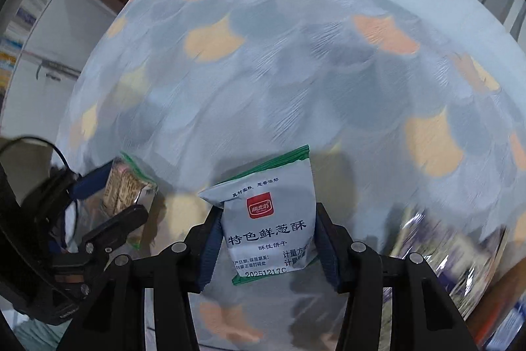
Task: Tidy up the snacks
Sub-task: 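Grasp the small cake box with the left tool while the right tool grasps the white biscuit bag, then carry both packs over the amber bowl and open both tools to release them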
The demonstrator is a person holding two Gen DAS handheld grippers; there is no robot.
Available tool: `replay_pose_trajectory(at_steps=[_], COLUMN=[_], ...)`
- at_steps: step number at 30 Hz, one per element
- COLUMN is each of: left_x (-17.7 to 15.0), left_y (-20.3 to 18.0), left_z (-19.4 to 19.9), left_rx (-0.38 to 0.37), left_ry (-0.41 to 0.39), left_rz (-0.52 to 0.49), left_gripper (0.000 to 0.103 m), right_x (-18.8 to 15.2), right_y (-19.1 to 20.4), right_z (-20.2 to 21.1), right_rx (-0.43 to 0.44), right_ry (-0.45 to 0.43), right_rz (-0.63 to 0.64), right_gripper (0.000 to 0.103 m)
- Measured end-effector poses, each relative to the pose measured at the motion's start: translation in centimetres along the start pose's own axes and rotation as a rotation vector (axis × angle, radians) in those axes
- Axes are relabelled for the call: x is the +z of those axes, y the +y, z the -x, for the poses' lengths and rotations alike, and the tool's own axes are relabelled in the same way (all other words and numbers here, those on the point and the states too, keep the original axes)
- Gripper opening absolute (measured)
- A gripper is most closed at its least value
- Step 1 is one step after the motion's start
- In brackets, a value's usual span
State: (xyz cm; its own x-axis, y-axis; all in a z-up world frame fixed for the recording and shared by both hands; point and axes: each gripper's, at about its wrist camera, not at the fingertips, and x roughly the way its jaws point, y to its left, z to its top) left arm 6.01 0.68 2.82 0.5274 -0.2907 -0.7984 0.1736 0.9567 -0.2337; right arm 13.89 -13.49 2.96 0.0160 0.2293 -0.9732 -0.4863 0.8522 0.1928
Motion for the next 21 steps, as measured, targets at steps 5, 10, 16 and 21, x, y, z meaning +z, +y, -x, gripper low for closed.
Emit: replay_pose_trajectory(at_steps=[5, 10, 16, 21], left_x=[-2.0, -2.9, -2.8, -2.7], left_y=[0.0, -0.8, -3.0, -5.6], left_z=[1.1, 2.1, 4.1, 5.5], left_rx=[0.014, 0.012, -0.038, -0.048], left_ry=[0.020, 0.019, -0.009, -0.036], left_rz=[-0.011, -0.028, -0.055, -0.113], left_gripper=[0.043, 0.043, 0.043, 0.043], right_x=[-3.9, -8.0, -13.2, -16.9], right_y=[2.5, 4.2, 4.2, 3.5], right_z=[0.4, 2.2, 5.5, 7.1], right_rx=[-0.043, 0.002, 0.032, 0.026], right_ry=[-0.031, -0.075, -0.166, -0.232], right_rz=[0.013, -0.006, -0.038, -0.088], right_gripper=[0.051, 0.051, 0.051, 0.051])
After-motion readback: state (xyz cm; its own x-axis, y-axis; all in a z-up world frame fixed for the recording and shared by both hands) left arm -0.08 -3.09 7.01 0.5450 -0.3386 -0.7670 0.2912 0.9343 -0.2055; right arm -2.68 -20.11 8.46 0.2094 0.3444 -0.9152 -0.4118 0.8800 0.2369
